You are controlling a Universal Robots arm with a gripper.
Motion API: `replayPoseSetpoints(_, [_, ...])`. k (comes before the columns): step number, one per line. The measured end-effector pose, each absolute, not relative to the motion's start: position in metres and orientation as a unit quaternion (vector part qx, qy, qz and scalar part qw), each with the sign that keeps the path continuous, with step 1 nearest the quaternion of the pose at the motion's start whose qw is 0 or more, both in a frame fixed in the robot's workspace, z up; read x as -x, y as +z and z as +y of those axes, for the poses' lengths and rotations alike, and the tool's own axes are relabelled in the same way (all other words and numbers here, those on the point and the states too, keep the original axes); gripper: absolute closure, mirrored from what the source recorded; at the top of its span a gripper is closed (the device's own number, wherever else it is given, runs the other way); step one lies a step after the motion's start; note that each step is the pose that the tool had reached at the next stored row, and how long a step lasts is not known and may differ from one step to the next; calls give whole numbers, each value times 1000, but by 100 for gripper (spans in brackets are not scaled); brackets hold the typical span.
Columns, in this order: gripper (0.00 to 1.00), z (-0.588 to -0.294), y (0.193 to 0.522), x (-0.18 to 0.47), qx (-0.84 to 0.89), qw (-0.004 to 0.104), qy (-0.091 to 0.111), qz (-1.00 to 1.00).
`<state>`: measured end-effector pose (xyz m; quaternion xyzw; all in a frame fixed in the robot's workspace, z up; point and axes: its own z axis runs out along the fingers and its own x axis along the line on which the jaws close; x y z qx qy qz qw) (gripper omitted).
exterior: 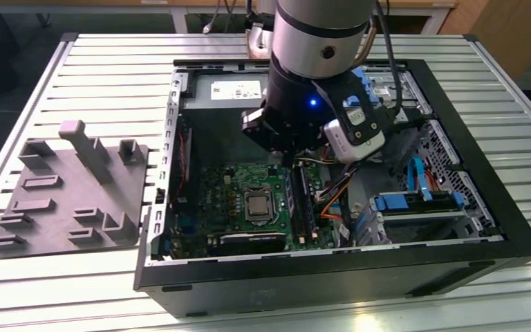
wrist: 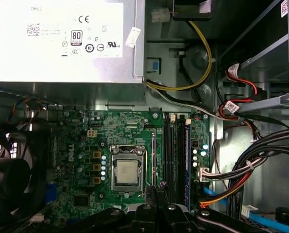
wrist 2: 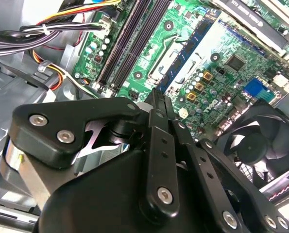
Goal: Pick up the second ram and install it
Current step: 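Insert the second ram into the second slot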
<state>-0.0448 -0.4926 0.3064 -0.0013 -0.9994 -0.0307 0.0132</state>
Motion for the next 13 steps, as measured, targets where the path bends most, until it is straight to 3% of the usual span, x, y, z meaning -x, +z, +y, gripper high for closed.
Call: replayPoseSetpoints(13, [88, -493, 300, 43, 1, 13, -32, -999])
